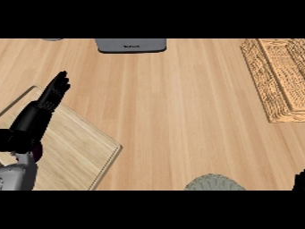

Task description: Pick the lemon from the placemat and place it in the basket

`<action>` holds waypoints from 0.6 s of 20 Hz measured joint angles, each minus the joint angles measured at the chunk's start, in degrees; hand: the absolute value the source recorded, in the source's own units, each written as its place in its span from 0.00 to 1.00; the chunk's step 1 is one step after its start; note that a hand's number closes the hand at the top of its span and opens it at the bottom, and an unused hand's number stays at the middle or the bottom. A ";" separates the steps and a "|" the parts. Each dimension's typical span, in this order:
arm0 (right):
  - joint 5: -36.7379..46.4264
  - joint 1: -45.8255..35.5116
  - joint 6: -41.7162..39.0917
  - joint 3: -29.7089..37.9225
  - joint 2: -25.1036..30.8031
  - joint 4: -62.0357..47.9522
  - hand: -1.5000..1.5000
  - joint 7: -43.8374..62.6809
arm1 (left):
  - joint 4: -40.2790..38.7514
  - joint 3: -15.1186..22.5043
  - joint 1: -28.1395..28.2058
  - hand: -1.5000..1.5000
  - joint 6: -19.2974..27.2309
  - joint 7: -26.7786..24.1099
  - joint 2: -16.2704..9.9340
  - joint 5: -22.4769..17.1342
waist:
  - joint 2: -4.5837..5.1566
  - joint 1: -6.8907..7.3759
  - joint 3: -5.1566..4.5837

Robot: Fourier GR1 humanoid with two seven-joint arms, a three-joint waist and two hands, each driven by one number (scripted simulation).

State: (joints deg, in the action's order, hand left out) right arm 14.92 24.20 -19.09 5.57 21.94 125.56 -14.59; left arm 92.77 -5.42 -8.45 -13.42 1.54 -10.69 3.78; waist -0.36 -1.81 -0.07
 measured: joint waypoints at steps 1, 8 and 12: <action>-3.22 1.29 -1.12 2.20 0.26 2.59 1.00 1.28 | 0.39 0.00 0.15 0.50 0.04 0.28 -0.05 0.07 | 0.00 0.02 0.00; -21.10 -2.38 -3.45 17.62 4.87 10.12 1.00 17.45 | -0.59 0.03 -0.53 0.50 -0.87 0.14 -0.14 -0.33 | 0.25 1.13 -0.01; -24.53 -8.86 -2.42 22.72 9.02 9.13 1.00 25.33 | -0.93 0.23 -1.40 0.50 -0.66 0.49 0.18 0.00 | 0.33 1.58 0.01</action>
State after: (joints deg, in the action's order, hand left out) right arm -9.61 15.34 -21.52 28.29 30.95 134.69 10.74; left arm 91.84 -5.19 -9.85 -14.08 2.03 -10.51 3.78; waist -0.03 -0.23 -0.07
